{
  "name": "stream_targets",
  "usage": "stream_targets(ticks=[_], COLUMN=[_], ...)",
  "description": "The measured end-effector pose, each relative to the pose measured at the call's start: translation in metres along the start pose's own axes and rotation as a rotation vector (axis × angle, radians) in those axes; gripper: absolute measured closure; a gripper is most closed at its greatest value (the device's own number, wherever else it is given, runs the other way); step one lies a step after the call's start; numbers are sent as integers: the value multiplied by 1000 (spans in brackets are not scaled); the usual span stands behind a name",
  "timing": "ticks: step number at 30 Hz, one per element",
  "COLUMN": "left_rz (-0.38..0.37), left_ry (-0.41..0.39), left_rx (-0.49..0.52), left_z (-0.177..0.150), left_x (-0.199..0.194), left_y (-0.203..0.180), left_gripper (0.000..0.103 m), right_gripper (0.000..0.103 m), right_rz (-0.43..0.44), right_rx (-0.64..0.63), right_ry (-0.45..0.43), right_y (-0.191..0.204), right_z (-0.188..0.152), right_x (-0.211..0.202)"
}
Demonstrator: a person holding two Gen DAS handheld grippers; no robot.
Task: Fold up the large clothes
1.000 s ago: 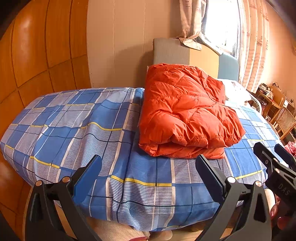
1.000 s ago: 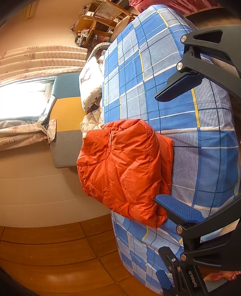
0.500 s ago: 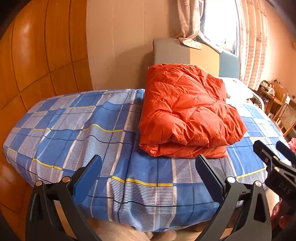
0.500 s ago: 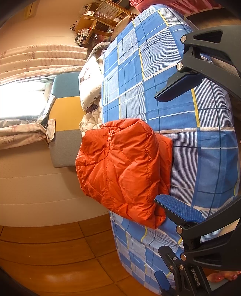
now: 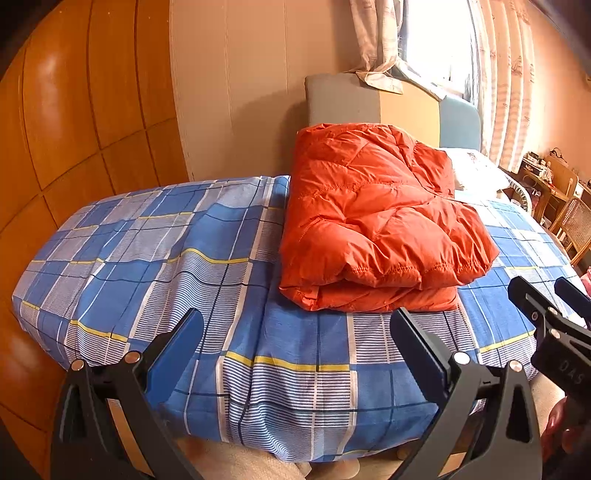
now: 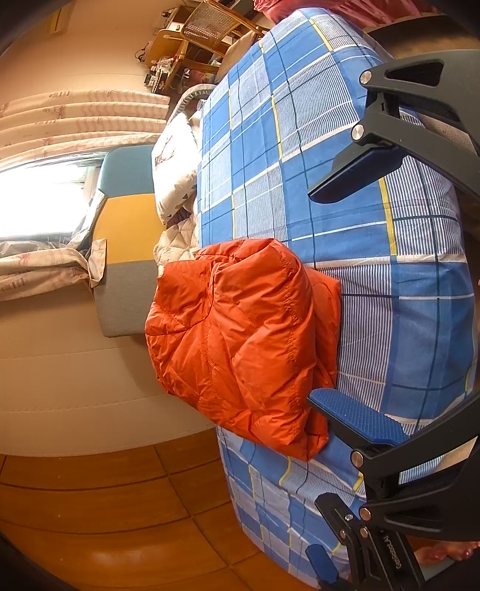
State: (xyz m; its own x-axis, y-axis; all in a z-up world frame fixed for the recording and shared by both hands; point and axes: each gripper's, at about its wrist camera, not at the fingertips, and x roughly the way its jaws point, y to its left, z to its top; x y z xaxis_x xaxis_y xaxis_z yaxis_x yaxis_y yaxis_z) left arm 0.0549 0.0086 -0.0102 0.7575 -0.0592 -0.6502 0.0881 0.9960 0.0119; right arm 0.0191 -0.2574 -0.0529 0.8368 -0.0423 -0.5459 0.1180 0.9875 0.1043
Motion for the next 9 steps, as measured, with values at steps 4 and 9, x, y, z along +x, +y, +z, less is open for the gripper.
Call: stream_targets(ticks=[4,9], left_rz=[0,-5], left_ry=[21,38], left_rx=[1,1], left_z=[0,1], left_x=[4,9], left_y=[-2,-3], left_gripper=[2,2], right_gripper=[3,3], right_rz=[-1,-6], right_rx=[6,11], right_ry=[3,11], right_y=[-2,-4], right_z=[0,0], right_x=[2,7])
